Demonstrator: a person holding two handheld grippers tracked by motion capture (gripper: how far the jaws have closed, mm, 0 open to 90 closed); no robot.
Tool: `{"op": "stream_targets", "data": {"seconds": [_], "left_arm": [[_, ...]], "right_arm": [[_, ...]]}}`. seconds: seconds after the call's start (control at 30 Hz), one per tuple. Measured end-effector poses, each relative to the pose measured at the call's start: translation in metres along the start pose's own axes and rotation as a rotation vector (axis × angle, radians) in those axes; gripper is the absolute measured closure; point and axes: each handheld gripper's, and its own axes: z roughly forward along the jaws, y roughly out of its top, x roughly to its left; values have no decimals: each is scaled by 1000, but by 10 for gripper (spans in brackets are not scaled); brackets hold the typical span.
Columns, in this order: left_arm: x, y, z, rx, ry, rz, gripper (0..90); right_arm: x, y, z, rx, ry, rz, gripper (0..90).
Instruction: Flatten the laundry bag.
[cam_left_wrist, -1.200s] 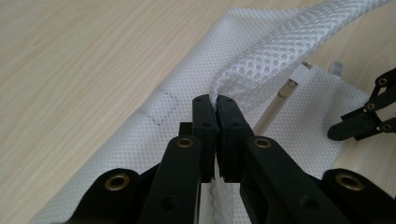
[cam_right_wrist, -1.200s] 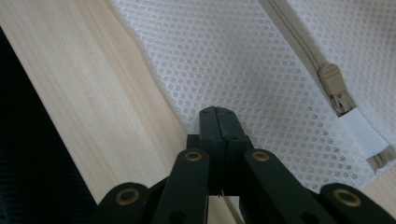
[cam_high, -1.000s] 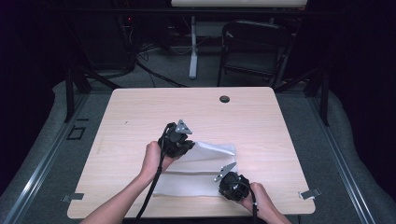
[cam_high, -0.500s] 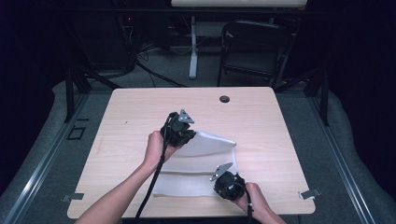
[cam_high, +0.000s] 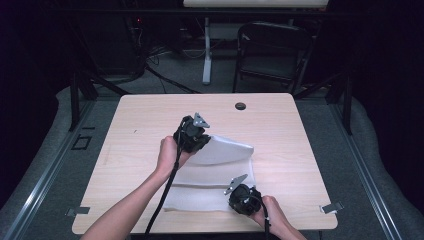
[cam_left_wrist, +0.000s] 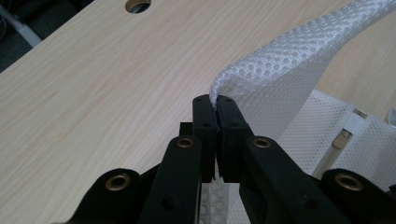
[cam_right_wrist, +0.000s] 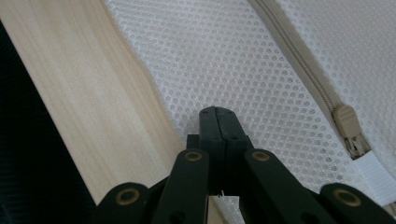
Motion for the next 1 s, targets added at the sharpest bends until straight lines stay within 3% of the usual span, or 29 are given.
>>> {"op": "stream_targets", "data": {"seconds": [0.43, 0.57, 0.63, 0.8, 1.0], "left_arm": [[18, 13, 6, -1, 46, -11, 880], [24, 15, 10, -2, 44, -33, 880], [27, 15, 13, 3, 65, -24, 880], [37, 13, 19, 6, 70, -59, 880], [45, 11, 33, 20, 103, -86, 878]], "right_arm": [[2, -4, -3, 18, 52, -21, 900], [2, -6, -5, 36, 73, -34, 900], [2, -8, -5, 29, 94, -30, 900], [4, -11, -7, 39, 121, -42, 900], [3, -10, -7, 46, 105, -53, 900]]}}
